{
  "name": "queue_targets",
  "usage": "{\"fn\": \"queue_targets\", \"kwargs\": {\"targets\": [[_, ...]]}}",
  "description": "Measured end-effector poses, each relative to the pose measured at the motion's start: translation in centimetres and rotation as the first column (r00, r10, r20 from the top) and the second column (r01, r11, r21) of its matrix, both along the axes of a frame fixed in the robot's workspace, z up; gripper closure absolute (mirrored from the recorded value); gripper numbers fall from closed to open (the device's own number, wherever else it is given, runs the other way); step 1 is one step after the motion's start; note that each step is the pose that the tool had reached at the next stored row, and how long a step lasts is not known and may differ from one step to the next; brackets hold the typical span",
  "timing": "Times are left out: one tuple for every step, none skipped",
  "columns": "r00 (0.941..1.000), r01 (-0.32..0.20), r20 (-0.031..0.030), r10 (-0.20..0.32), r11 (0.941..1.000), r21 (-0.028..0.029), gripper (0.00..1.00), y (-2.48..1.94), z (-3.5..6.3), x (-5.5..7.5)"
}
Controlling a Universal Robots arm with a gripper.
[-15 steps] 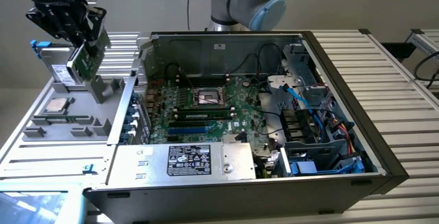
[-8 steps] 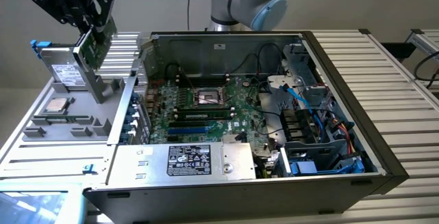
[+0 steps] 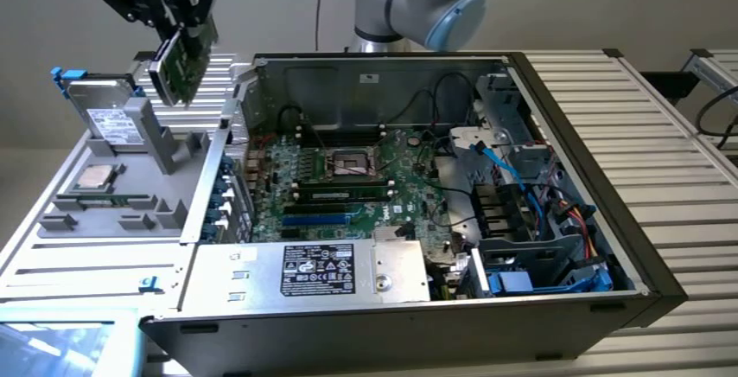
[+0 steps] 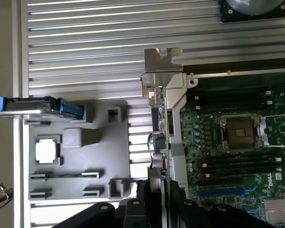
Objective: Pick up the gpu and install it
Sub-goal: 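Pick up the gpu and move the gpu toward the slot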
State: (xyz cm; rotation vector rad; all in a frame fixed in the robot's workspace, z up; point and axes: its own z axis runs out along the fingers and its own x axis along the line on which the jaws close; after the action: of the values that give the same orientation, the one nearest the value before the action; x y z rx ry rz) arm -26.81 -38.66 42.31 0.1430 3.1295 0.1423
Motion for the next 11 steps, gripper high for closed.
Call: {"fn": "queue_targets", "kwargs": {"targets": [[1.0,0.0,-0.0003,0.0,1.0,0.0,0.71,-0.03,0.01,0.5],[1.0,0.0,-0.0008,0.0,1.0,-0.0001,0.71,-0.06,0.03,0.9],[1.0,0.0,-0.0014,0.0,1.0,0.0,0.71,-0.08,0.03,1.3],[1.0,0.0,-0.0023,0.0,1.0,-0.0001,0.71,-0.1,0.03,1.8],[1.0,0.0,-0.0034,0.0,1.0,-0.0001,0.71,-0.13,0.04,2.2],[1.0,0.0,-0.0044,0.0,1.0,0.0,0.71,-0.15,0.03,2.7],[1.0,0.0,-0.0054,0.0,1.0,0.0,0.71,-0.19,0.04,3.2],[1.0,0.0,-0.0062,0.0,1.0,-0.0001,0.71,-0.22,0.04,3.6],[1.0,0.0,-0.0069,0.0,1.0,0.0001,0.71,-0.26,0.04,4.1],[1.0,0.0,-0.0076,0.0,1.0,0.0001,0.71,-0.3,0.04,4.5],[1.0,0.0,-0.0084,0.0,1.0,0.0,0.71,-0.33,0.05,5.0]]}}
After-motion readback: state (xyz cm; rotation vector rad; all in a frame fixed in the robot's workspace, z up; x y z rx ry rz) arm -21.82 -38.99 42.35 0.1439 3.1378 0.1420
